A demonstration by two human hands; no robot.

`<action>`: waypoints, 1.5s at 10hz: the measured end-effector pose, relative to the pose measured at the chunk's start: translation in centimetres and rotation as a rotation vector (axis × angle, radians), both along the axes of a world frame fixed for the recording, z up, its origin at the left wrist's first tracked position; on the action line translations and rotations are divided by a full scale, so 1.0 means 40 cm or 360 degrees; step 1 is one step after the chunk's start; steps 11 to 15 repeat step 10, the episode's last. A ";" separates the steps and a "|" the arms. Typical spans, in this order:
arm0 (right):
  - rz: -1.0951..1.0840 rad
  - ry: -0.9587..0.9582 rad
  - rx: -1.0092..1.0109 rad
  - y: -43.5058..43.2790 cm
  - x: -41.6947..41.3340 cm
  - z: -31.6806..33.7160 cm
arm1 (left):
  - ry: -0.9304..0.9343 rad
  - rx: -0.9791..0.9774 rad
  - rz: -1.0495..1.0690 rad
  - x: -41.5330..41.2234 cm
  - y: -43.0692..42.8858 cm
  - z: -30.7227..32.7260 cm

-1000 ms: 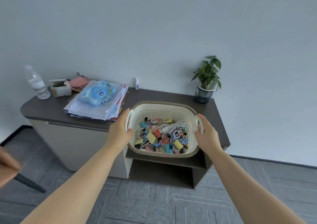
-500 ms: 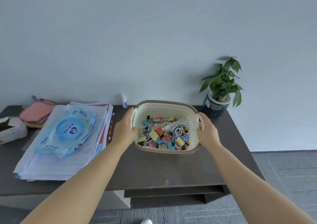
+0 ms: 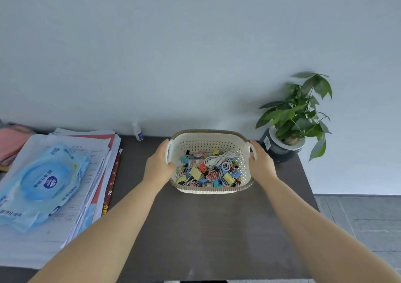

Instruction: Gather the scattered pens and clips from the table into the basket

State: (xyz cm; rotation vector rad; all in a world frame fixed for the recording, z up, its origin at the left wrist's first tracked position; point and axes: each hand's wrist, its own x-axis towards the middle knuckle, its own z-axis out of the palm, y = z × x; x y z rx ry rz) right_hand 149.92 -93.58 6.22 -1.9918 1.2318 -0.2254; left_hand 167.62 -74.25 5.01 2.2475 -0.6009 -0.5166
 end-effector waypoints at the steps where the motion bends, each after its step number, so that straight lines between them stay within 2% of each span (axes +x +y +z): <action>1: 0.0032 0.0008 0.0025 -0.043 0.023 -0.004 | -0.0001 0.0023 0.0019 0.022 -0.038 -0.008; 5: 0.0085 0.0065 0.0047 -0.103 0.077 -0.017 | -0.0092 0.0117 0.0000 0.081 -0.103 -0.013; 8: 0.0124 0.0062 0.0069 -0.111 0.085 -0.001 | -0.0046 0.0235 -0.0084 0.091 -0.111 0.006; 9: 0.0350 0.0320 0.0087 -0.088 0.072 0.048 | 0.0072 0.0347 -0.0143 0.084 -0.095 0.055; 10: 0.0704 0.0631 0.0024 -0.064 0.022 0.147 | -0.0152 0.0294 -0.0254 0.080 -0.046 0.148; 15: 0.0704 0.0631 0.0024 -0.064 0.022 0.147 | -0.0152 0.0294 -0.0254 0.080 -0.046 0.148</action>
